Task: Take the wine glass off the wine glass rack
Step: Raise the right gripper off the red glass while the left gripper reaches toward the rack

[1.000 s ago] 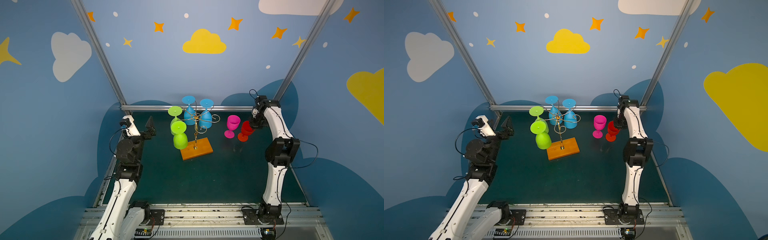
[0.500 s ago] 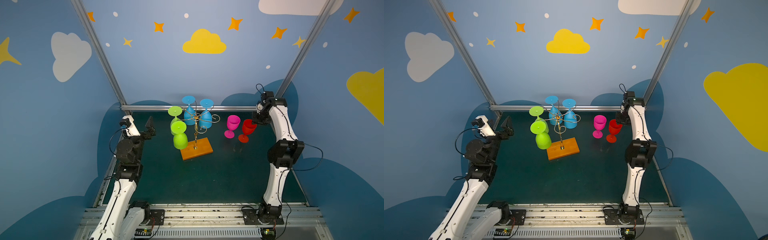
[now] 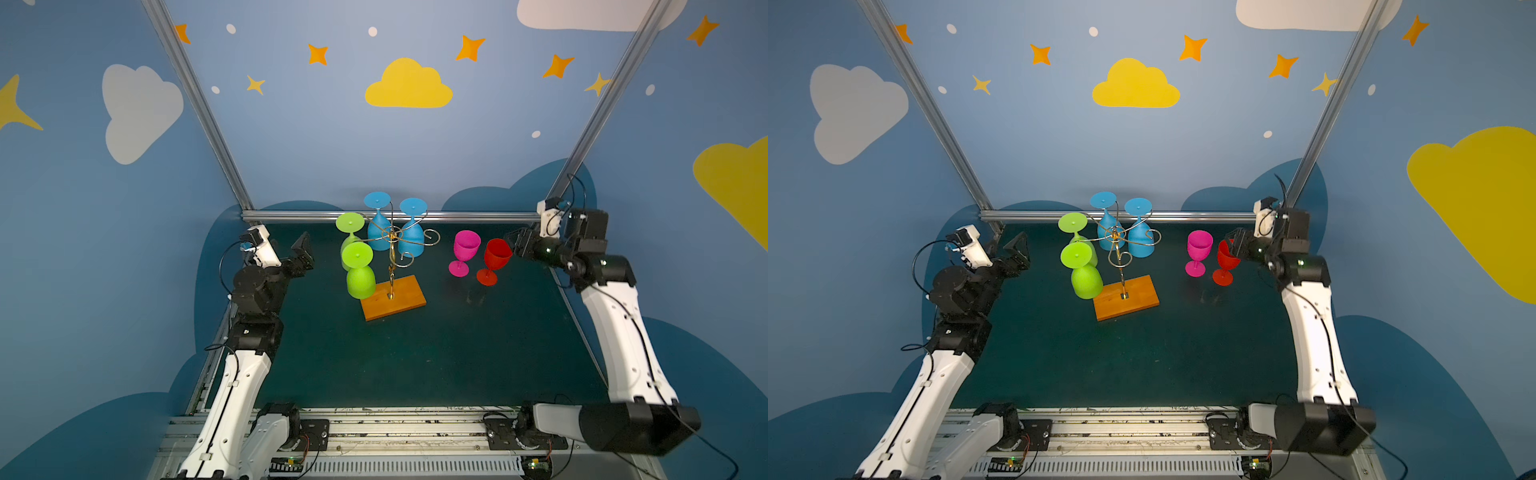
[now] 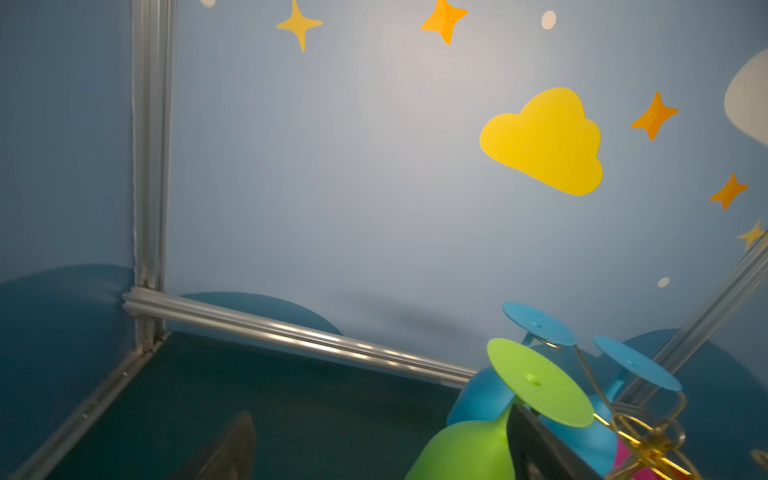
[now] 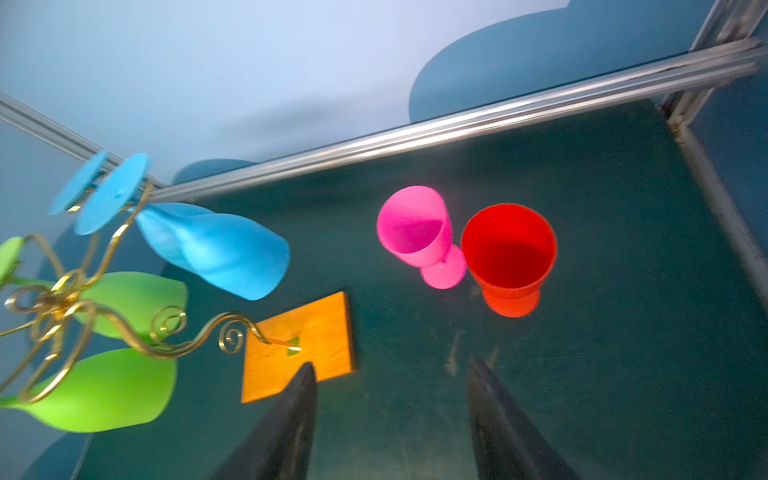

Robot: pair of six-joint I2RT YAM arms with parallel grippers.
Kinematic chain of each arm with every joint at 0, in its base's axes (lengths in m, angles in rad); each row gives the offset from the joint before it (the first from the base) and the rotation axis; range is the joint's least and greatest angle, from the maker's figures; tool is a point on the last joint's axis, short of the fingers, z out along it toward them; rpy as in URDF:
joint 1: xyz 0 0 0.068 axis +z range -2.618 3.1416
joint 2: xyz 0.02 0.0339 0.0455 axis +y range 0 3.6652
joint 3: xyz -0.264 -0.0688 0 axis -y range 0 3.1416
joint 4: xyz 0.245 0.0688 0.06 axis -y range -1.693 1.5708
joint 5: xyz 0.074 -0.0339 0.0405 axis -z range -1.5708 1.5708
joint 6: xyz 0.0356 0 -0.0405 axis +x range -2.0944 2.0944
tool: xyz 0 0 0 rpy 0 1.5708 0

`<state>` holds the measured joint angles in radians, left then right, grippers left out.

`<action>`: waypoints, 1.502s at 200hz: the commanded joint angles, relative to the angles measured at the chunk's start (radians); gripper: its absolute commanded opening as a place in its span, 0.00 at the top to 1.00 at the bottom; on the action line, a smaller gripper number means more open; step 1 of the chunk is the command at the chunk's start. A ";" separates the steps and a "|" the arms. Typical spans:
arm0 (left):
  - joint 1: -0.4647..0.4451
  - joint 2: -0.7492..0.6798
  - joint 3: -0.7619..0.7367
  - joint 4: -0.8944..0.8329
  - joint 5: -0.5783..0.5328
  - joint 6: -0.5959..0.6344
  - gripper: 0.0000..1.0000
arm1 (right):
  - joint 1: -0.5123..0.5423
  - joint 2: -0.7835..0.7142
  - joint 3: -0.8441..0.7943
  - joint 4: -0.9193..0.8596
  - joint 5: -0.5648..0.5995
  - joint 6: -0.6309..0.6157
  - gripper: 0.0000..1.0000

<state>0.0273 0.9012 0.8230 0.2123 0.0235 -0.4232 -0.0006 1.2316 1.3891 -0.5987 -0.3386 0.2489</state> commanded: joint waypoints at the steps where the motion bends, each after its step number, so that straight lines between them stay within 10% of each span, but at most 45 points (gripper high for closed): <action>1: 0.081 -0.004 0.012 -0.077 0.169 -0.243 0.09 | 0.005 -0.071 -0.095 0.275 -0.057 0.046 0.34; 153: 0.170 0.172 0.149 -0.190 0.998 -0.403 0.35 | 0.080 -0.198 -0.330 0.369 -0.151 0.083 0.26; 300: 0.026 0.237 0.168 -0.188 1.005 -0.337 0.50 | 0.141 -0.199 -0.349 0.357 -0.123 0.093 0.26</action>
<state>0.0662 1.1275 0.9543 0.0147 1.0283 -0.7815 0.1337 1.0512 1.0588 -0.2611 -0.4717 0.3370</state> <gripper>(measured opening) 0.498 0.741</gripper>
